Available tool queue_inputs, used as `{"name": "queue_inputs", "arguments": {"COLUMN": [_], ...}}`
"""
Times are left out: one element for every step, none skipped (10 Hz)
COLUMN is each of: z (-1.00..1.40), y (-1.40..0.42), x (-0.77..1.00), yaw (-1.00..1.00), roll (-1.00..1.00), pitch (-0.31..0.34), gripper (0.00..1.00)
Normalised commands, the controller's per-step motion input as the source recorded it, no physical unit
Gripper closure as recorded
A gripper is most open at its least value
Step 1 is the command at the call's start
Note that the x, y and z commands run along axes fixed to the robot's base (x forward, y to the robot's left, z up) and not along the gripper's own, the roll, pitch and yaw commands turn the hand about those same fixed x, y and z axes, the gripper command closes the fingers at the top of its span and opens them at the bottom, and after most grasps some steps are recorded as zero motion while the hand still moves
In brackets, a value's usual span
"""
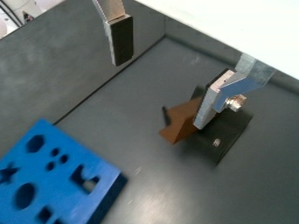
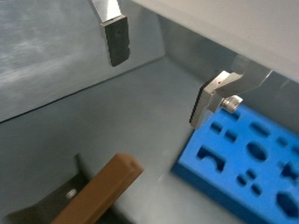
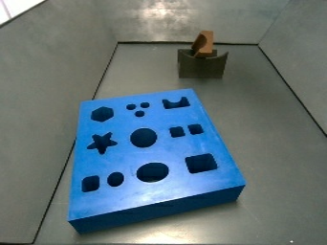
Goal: Pick up the arch object. Move up. Place the arch object on the fixture. Regrasp the arch object. Rotate the arch object. Move to above the board. Insert the arch object.
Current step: Regrasp the arch object.
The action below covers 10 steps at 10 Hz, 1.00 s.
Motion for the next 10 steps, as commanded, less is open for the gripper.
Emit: {"name": "queue_inputs", "arguments": {"z": [0.01,0.01,0.0,0.01,0.0,0.01,0.0,0.0,0.0,0.0], "y": [-0.02,-0.02,-0.02,-0.02,-0.02,-0.02,-0.02,-0.03,-0.03,-0.03], "x": [-0.01,0.0,0.01,0.01,0.01,0.02,0.02,0.04,0.05,0.06], "yaw": [0.04,0.04,0.04,0.04,0.04,0.04,0.05,0.05,0.05,0.06], "roll": [1.0,1.0,1.0,1.0,1.0,1.0,1.0,1.0,1.0,1.0], "pitch": [0.014,0.012,0.01,0.012,0.018,0.028,0.036,0.041,0.055,0.07], "gripper": [0.0,0.0,0.0,0.0,0.0,0.0,0.0,0.0,0.0,0.0]}}
